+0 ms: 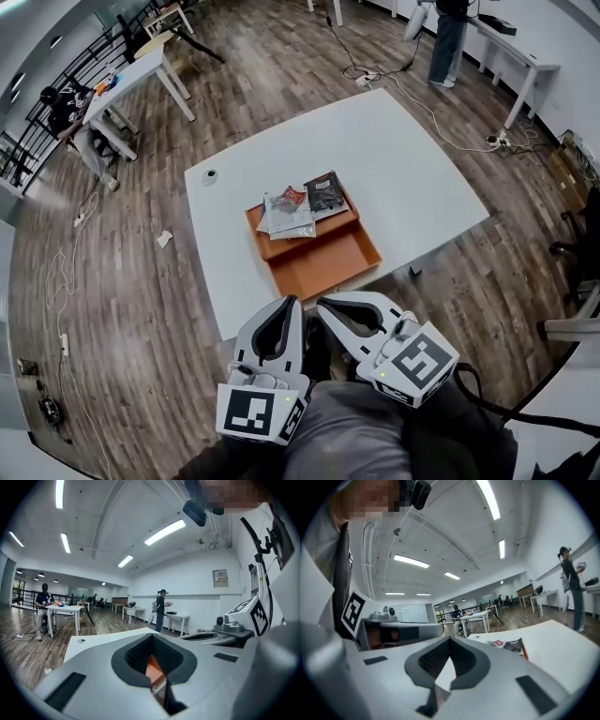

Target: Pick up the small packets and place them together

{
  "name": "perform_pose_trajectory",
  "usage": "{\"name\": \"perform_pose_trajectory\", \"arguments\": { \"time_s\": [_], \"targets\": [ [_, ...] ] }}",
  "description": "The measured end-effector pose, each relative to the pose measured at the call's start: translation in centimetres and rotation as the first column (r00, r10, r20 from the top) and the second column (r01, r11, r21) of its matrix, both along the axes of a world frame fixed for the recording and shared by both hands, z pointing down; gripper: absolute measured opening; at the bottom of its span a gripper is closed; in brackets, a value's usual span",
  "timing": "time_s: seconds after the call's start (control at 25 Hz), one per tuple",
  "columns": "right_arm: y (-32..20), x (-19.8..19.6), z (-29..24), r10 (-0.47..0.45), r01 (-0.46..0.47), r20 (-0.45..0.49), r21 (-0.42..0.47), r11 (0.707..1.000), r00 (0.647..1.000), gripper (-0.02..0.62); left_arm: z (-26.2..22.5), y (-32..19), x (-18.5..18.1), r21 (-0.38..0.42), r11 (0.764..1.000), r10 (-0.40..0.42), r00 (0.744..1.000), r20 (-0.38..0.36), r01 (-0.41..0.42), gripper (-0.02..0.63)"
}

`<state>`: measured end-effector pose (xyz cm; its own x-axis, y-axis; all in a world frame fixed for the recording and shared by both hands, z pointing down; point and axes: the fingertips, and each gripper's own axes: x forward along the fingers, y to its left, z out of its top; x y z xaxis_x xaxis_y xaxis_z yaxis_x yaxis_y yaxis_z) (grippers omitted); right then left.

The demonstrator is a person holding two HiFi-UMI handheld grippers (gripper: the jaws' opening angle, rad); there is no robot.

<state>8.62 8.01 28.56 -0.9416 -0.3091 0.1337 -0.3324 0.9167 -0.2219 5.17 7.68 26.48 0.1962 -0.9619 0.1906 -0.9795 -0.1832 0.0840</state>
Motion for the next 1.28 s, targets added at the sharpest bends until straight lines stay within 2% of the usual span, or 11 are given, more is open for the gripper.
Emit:
{"name": "perform_pose_trajectory", "arguments": {
  "time_s": [0.16,0.44,0.68,0.88,1.08,1.28],
  "targets": [
    [-0.3,0.0,-1.1,0.023,-0.023,0.002,0.048,0.999,1.000,0.006,-1.0,-0.1,0.0,0.030,1.000,0.003,1.000,0.013,-0.003,0.002],
    [-0.6,-0.8,-1.7,0.004,-0.005,0.029,0.028,1.000,1.000,0.006,-2.0,0.7,-0.8,0.013,0.999,-0.041,0.999,0.029,0.041,0.002],
    [-1.7,-0.3,-2.2,0.047,-0.048,0.021,0.065,0.997,0.999,0.006,-2.0,-0.7,0.2,0.045,0.999,0.009,1.000,0.002,-0.009,0.002],
    [-1.6,-0.9,-2.2,0.049,-0.050,0.018,0.066,0.997,0.999,0.006,-2.0,-0.5,-0.3,0.044,0.999,0.011,1.000,0.003,-0.011,0.002],
    [-1.5,0.1,-1.9,0.075,-0.074,-0.009,0.107,0.992,0.997,0.005,-1.7,-0.4,0.5,0.056,0.998,0.028,1.000,0.005,-0.028,0.002],
    [-2.2,0.2,-2.0,0.076,-0.076,0.007,0.106,0.991,0.997,0.005,-1.4,-1.0,0.6,0.053,0.998,0.029,1.000,0.006,-0.029,0.002]
  ]
}}
